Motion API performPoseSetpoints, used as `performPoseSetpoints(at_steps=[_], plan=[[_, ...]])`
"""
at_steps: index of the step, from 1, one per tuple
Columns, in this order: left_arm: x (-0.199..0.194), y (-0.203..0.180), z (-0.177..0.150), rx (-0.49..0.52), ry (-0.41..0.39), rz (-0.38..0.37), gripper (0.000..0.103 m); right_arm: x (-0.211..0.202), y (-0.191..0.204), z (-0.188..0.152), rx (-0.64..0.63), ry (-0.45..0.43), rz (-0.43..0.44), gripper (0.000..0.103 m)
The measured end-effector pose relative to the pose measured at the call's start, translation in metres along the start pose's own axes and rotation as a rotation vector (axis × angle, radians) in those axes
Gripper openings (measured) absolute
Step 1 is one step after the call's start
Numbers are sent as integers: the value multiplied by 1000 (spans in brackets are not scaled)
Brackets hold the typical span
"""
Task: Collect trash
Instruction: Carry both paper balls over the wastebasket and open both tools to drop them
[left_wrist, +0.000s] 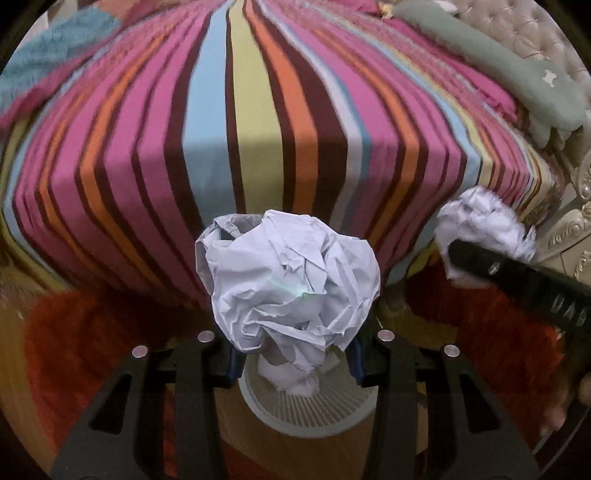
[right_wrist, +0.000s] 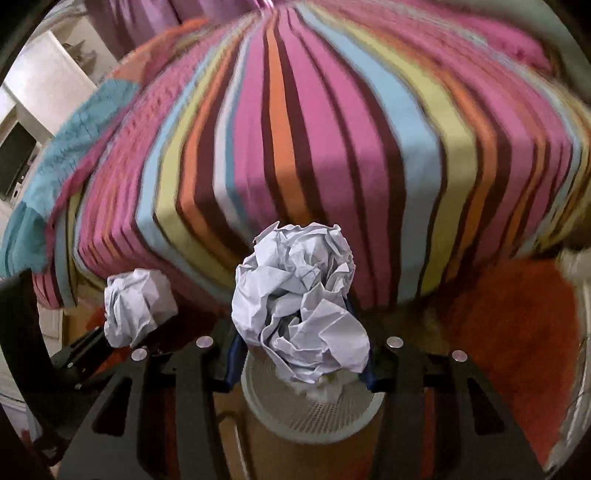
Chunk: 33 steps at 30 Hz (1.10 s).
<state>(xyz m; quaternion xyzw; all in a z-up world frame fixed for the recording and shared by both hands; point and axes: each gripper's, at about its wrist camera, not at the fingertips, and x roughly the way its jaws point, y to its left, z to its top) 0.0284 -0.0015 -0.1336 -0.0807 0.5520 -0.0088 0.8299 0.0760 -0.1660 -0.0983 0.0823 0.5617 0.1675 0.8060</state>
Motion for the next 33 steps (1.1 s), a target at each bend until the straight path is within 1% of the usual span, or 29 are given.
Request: performPoseSetpoints(at_steps=[2,6,10,11,14,17,20,21,24,27,30,33], plan=[[9,-2,-5,11,34,6,43,18,0,-8,-4,64,-16,45],[32,-3,-12,8,138,-4,43,55,-7,-20,37,212,-21,45],[58,4,-19,-35,258,-18,43,82,-23,-27,135,327,-4,45],[65,6,-21,-46,294,-18,43,87,-27,-27,156,346,-2,45],[80,6,-24,-68,368,-31,43,103,-38,-28,231,410,1,45],[97,6,-33,-95,454,-42,43,117,-43,-30,276,456,2,45],[110,7,-40,-119,509,-53,43,129,-42,-31,286,486,-5,45],[113,4,-40,-124,522,-56,43,130,-46,-40,286,494,-8,45],[126,3,-44,-150,577,-64,43,142,-47,-46,301,532,-21,45],[139,11,-49,-202,643,-76,43,151,-54,-52,340,567,-29,45],[149,18,-55,-247,688,-86,43,161,-61,-56,377,602,-36,45],[159,18,-59,-258,722,-81,43,169,-63,-58,400,632,-37,45]])
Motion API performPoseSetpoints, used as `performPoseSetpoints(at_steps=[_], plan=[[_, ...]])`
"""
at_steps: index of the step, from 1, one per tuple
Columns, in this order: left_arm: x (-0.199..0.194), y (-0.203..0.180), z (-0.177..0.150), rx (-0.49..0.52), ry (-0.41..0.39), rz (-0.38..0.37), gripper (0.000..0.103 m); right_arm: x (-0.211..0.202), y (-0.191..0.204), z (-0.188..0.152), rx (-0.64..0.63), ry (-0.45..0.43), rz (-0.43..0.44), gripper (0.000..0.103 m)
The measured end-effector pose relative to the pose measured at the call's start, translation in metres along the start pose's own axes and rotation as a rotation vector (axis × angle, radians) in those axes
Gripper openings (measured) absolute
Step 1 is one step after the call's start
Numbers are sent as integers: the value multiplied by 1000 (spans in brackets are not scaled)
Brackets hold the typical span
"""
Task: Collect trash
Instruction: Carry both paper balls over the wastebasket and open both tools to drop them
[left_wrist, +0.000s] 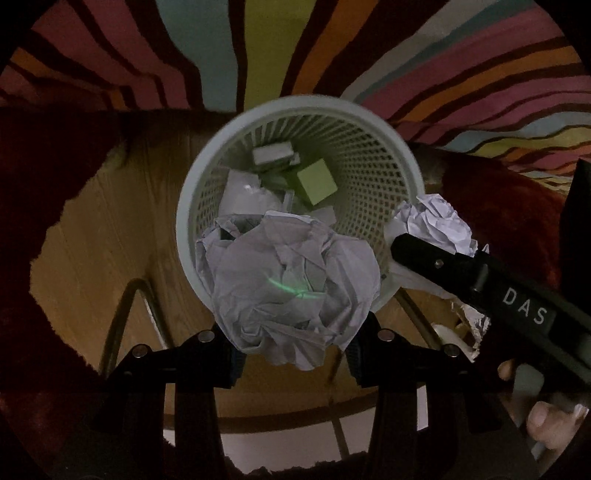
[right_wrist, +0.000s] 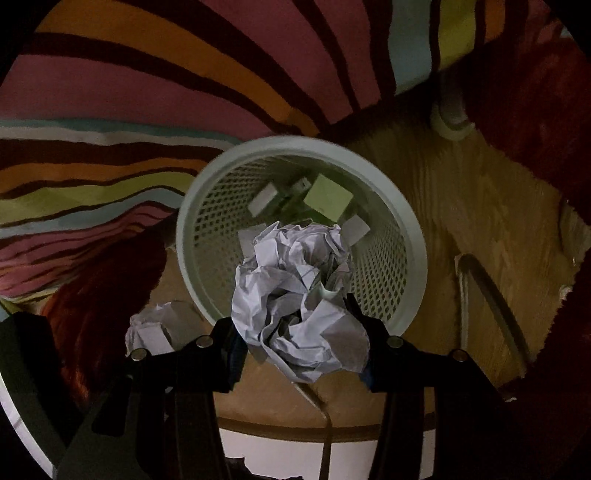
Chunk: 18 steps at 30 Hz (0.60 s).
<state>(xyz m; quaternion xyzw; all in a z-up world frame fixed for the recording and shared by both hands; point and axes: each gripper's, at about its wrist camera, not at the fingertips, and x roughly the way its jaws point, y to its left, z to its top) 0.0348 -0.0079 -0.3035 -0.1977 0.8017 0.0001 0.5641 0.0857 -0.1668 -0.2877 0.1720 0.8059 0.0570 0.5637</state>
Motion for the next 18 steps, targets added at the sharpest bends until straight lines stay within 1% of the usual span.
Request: performPoseSetpoints(at_steps=[5,8,9,10,11,12,13,18], plan=[[15,3,4,-20,60,15,43,18,-2,5,25,45,-8,46],[22,3,6,-31,86,16,47,25,-3,6,39,65,-11,47],[22,4,7,-32,93,16,53,26,-2,7,41,71,-8,51],[23,3,7,-37,101,17,61,26,-2,8,43,78,-5,60],[24,4,7,-43,106,18,65,27,-2,8,44,83,-7,67],[25,5,7,-50,111,27,77,26,-4,9,44,88,-8,81],[25,6,7,-58,110,37,84,27,-5,9,48,91,-11,89],[26,9,8,-79,115,41,85,25,-13,10,99,76,-25,92]])
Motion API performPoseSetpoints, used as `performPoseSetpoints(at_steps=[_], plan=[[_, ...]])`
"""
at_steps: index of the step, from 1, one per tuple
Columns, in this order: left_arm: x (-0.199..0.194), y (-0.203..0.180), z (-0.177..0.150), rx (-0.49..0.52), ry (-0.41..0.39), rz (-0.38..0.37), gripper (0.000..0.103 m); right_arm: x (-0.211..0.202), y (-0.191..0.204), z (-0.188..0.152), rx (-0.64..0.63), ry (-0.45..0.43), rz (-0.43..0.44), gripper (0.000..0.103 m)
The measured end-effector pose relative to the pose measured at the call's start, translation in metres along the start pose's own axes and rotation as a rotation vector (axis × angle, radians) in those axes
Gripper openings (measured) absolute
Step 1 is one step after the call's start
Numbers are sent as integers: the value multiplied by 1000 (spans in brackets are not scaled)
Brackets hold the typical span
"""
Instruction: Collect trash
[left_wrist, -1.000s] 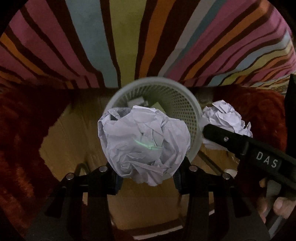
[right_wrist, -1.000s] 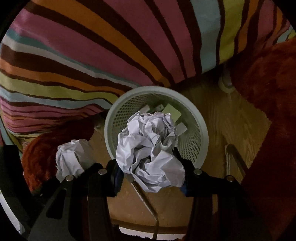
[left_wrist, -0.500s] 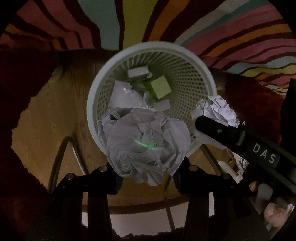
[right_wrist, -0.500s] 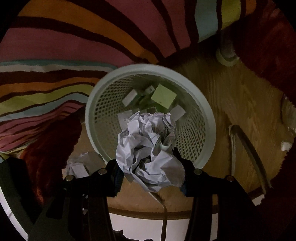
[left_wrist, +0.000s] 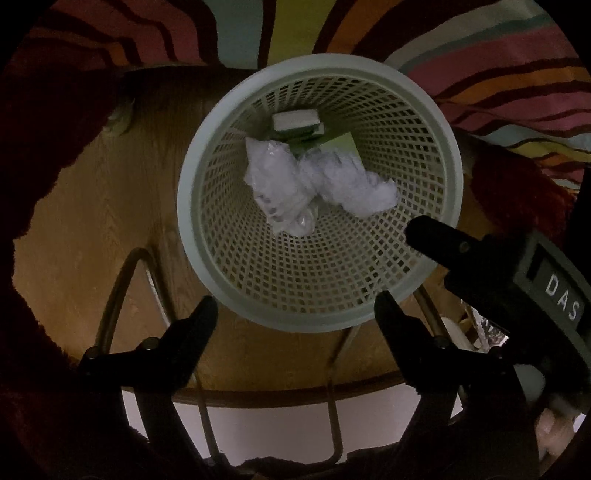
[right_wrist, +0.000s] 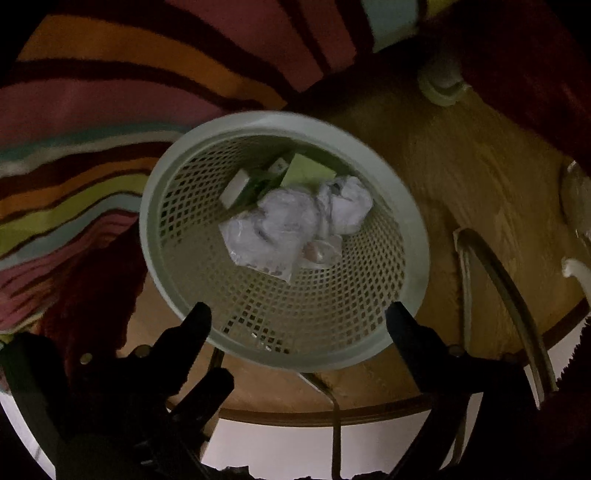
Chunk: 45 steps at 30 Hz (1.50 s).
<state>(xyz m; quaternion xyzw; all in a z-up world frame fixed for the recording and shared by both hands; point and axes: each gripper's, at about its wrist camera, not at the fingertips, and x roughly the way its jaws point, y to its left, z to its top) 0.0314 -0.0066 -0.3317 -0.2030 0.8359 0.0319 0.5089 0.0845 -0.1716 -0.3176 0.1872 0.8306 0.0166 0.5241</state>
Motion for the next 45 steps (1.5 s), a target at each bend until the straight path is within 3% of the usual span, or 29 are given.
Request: performPoseSetpoints(at_steps=[10,19,25,36,45], plan=[[-20,-1,-3,9,-87,20,85,-8,8,-8,-35,-47,-3,94],[-64,-3,-11,58,-278,55,85,-69,34,-32,-242,-323,-45,94],[-96,0,-20,65,-416,64,85,-85,29,-36,-248,-373,-14,94],[-150,-9,-52,161,-713,152,85,-133,33,-64,-338,-591,-26,94],[-186,-18,-77,227,-891,147,84,-184,35,-99,-426,-855,-46,94]])
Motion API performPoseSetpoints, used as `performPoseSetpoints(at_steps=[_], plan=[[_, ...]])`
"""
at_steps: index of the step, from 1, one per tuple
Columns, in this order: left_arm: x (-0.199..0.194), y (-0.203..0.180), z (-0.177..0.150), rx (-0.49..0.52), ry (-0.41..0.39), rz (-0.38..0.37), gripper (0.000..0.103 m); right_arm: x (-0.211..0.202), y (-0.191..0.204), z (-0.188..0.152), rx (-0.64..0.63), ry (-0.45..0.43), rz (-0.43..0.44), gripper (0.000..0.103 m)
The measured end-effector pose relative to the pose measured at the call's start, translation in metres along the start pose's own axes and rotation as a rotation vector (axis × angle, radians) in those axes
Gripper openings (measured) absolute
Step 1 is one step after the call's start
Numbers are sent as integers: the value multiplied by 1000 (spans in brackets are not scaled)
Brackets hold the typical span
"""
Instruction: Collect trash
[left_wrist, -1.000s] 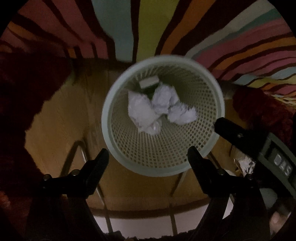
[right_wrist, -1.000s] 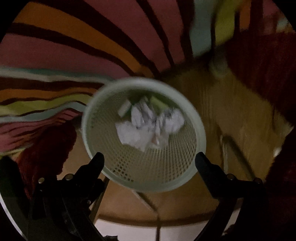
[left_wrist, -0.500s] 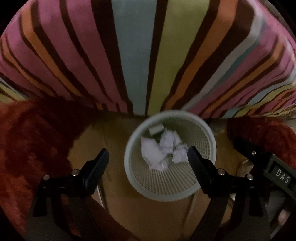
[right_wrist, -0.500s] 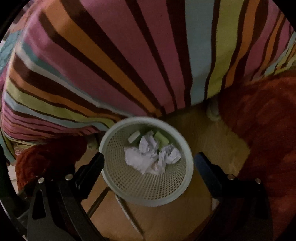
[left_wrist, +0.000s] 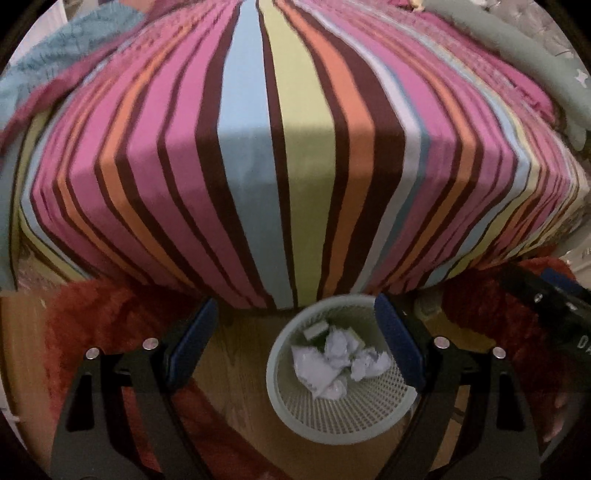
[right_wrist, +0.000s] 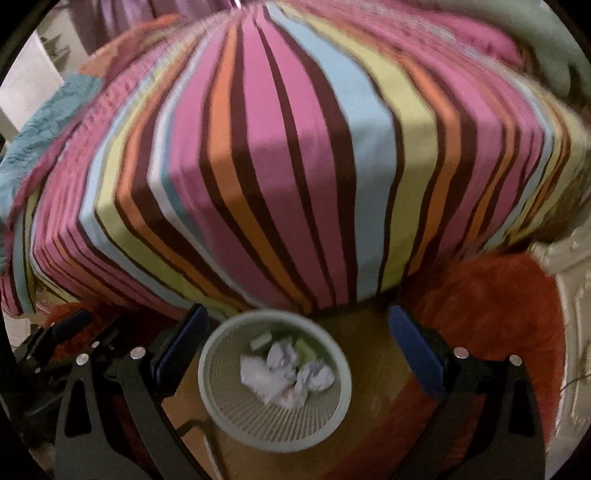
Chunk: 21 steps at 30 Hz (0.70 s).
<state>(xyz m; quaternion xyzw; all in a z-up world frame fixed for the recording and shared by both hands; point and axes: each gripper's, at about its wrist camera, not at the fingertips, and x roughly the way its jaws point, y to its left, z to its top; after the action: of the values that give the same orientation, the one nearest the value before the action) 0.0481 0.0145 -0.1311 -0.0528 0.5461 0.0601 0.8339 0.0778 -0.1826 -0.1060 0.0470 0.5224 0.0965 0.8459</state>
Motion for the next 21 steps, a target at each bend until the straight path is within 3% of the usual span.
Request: performPoseSetpoints(at_steps=[8,16,21], plan=[[-46,3,10,19,-171,39,85,-46,10,8,-79,-211,-18,94],[-89,8,22,-10,-272,42,85,-74,17,13,-126,-297,-26,94],[-109,6,30,-23,-302,-6,85,-93,18,17,-111,-343,-35,94]])
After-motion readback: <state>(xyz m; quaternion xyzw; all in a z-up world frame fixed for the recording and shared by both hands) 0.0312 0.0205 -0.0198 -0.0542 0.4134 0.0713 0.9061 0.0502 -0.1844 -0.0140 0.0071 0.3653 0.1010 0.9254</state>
